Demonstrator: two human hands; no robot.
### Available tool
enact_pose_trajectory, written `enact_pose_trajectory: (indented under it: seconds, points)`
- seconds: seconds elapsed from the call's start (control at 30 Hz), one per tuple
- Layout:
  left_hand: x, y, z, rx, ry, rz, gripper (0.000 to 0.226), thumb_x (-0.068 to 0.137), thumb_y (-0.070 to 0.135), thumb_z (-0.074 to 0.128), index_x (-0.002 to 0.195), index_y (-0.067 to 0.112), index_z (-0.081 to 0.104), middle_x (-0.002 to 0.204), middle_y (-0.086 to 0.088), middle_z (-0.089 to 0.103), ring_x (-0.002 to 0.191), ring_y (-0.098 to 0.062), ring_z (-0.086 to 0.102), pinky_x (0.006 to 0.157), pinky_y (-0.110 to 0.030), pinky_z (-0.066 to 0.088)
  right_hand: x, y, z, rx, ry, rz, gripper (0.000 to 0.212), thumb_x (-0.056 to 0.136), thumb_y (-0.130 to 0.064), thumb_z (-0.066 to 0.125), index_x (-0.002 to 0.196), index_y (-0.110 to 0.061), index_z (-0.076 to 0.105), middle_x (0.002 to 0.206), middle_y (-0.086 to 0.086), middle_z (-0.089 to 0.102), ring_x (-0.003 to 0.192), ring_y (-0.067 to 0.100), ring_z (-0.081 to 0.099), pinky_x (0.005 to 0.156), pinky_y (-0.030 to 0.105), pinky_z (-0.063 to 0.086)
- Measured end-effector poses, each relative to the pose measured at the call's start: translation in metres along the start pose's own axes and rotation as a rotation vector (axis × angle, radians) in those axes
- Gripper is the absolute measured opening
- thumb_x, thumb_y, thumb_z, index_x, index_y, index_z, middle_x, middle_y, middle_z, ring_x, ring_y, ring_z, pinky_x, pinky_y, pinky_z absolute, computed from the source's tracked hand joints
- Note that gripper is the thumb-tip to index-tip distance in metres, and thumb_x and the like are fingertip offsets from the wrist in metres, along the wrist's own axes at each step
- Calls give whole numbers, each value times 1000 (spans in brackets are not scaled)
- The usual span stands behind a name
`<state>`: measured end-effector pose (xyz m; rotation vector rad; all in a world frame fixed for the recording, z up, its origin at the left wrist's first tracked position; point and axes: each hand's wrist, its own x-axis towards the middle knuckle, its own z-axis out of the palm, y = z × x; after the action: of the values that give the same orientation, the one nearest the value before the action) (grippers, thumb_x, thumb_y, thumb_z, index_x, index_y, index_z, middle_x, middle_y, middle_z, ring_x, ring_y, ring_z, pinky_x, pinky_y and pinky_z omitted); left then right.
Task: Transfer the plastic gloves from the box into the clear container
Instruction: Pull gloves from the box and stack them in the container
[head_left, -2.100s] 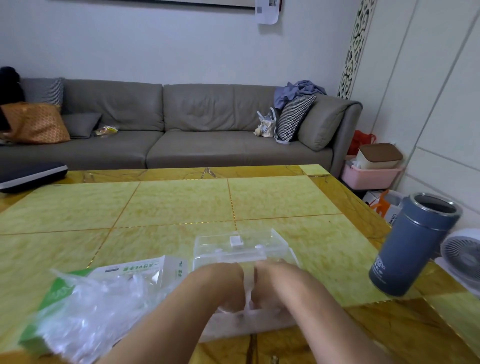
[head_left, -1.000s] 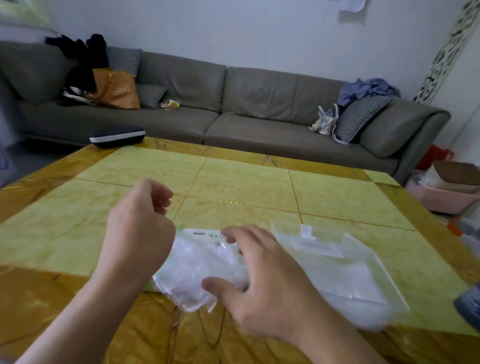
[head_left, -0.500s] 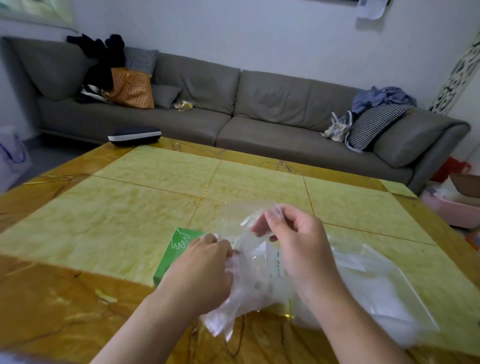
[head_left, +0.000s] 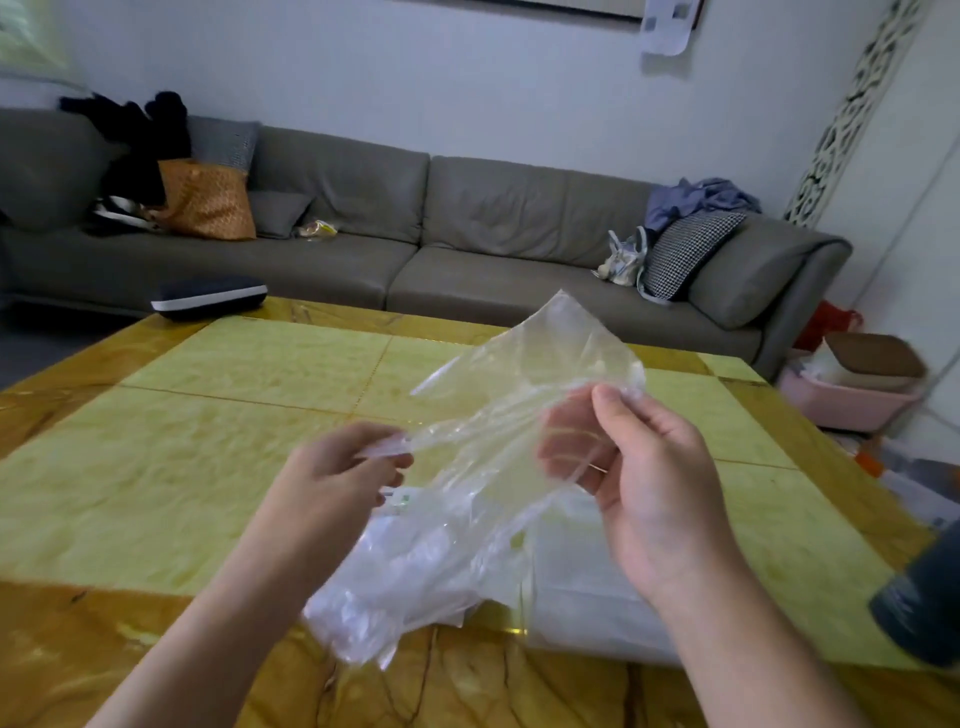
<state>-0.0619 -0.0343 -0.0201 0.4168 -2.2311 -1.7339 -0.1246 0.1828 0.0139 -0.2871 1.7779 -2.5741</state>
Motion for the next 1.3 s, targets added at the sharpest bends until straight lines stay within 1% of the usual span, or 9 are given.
enact_pose_trajectory:
  seconds: [0.07, 0.13, 0.3, 0.43, 0.73, 0.9, 1.0, 1.17, 1.3]
  points:
    - [-12, 24, 6, -590, -241, -207, 45, 100, 44, 51, 119, 7, 69, 112, -12, 77, 111, -31, 71, 98, -47, 49, -5, 3, -7, -6, 11, 57, 26, 110, -12, 49, 105, 5, 68, 91, 24, 76, 70, 34, 75, 57, 37, 59]
    - [-21, 35, 19, -696, -336, -307, 68, 91, 61, 52, 119, 2, 68, 114, -20, 74, 109, -36, 71, 99, -53, 50, -10, 7, -13, -32, 7, 109, 28, 110, -10, 48, 104, 6, 70, 93, 26, 76, 72, 35, 76, 57, 37, 59]
    - [-21, 37, 59, -434, -155, -186, 19, 91, 16, 70, 102, 1, 75, 93, -20, 77, 74, -28, 75, 59, -29, 61, -16, 1, -34, -165, -39, 252, 21, 102, 1, 50, 104, 9, 70, 92, 27, 77, 78, 43, 76, 71, 47, 62]
    - [-15, 41, 72, -224, -274, -104, 10, 94, 2, 67, 95, -4, 74, 80, -19, 73, 60, -24, 66, 50, -31, 57, -8, -19, -68, -366, -41, 251, 16, 98, -9, 68, 113, -3, 68, 95, 19, 78, 80, 42, 77, 71, 50, 61]
    - [7, 62, 105, 244, -212, 19, 12, 93, 14, 72, 104, 12, 73, 80, -2, 78, 67, -15, 74, 58, -30, 60, 22, -10, -134, -729, 173, 89, 19, 99, -5, 63, 81, -2, 66, 60, 9, 68, 44, 22, 61, 40, 27, 43]
    - [-13, 59, 125, 743, 217, 619, 38, 90, 14, 70, 126, 17, 57, 116, -1, 57, 110, -21, 54, 90, -37, 50, 26, -4, -141, -930, 169, 82, 21, 97, -11, 58, 77, -4, 63, 60, 11, 71, 45, 23, 67, 40, 32, 53]
    - [-26, 62, 158, 779, -37, 704, 22, 96, 15, 61, 115, 25, 62, 110, 8, 56, 99, -13, 54, 84, -27, 49, 26, 0, -141, -1014, 113, 77, 25, 95, -11, 53, 72, -4, 59, 55, 9, 69, 39, 17, 63, 44, 32, 56]
    - [-14, 31, 195, 929, -402, 224, 31, 99, 24, 48, 126, 34, 61, 120, 8, 60, 90, -14, 64, 79, -34, 57, 28, 14, -147, -1137, 123, 68, 14, 90, -2, 51, 82, 5, 60, 72, 18, 70, 44, 27, 67, 34, 41, 47]
    - [-3, 27, 201, 980, -650, 65, 41, 96, 42, 62, 135, 33, 56, 129, 8, 63, 111, -13, 62, 94, -28, 52, 30, 18, -149, -1343, 94, 15, 21, 91, -3, 54, 70, -7, 51, 77, 7, 61, 62, 36, 65, 46, 32, 40]
